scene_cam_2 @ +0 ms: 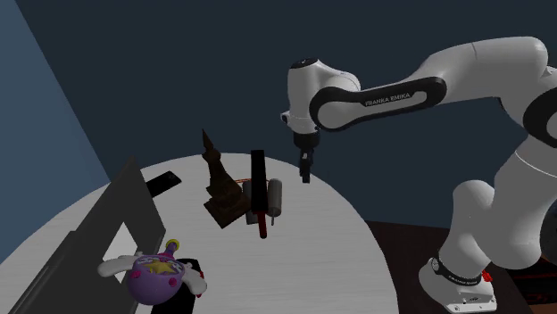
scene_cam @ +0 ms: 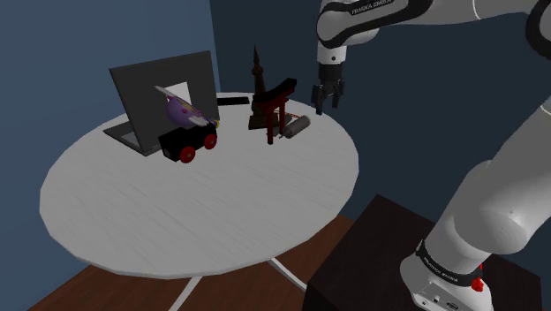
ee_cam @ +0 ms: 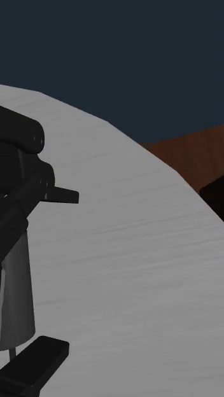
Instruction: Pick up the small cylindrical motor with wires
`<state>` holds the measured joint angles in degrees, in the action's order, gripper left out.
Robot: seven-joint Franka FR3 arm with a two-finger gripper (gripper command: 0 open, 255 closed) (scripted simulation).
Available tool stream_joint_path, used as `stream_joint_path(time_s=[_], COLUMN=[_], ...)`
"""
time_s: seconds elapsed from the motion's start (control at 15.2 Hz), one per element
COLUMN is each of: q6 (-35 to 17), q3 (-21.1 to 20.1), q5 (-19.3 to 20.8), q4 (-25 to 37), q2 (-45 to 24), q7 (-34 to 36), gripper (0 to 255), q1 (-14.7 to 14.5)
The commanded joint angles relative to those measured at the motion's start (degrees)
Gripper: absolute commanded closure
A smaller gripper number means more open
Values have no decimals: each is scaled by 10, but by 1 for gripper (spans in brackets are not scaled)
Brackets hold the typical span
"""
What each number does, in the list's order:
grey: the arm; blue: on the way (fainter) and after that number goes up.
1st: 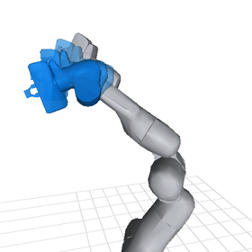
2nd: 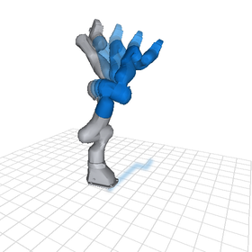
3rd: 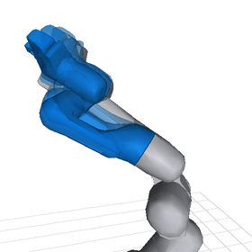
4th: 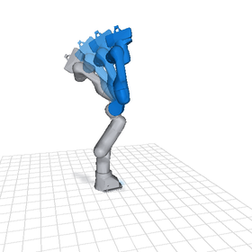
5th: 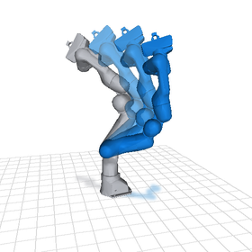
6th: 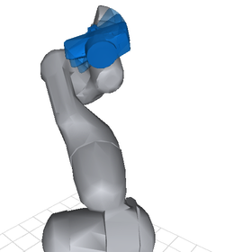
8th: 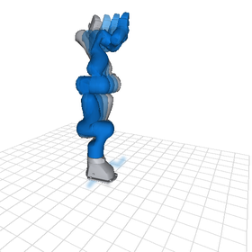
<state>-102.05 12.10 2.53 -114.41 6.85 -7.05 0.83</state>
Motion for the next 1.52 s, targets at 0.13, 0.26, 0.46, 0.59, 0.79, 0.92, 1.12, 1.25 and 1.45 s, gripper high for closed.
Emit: stream_joint_path(time_s=[0.13, 0.26, 0.46, 0.59, 0.79, 0.92, 1.12, 1.25, 1.45], q6=[-15, -17, -15, -8, 7, -7, -28, -42, -46], q3=[12, 16, 18, 17, 14, 13, 12, 12, 12], q5=[-21, -33, -53, -65, -81, -82, -83, -84, -84], q4=[73, 116, 189, 244, 326, 314, 297, 287, 284], q2=[-89, -136, -207, -257, -326, -328, -332, -336, -336], q7=[-37, -54, -78, -92, -107, -108, -109, -109, -109], gripper=[0, 0, 0, 0, 0, 0, 0, 0, 255], q1=[8, 13, 24, 34, 48, 48, 48, 48, 47])
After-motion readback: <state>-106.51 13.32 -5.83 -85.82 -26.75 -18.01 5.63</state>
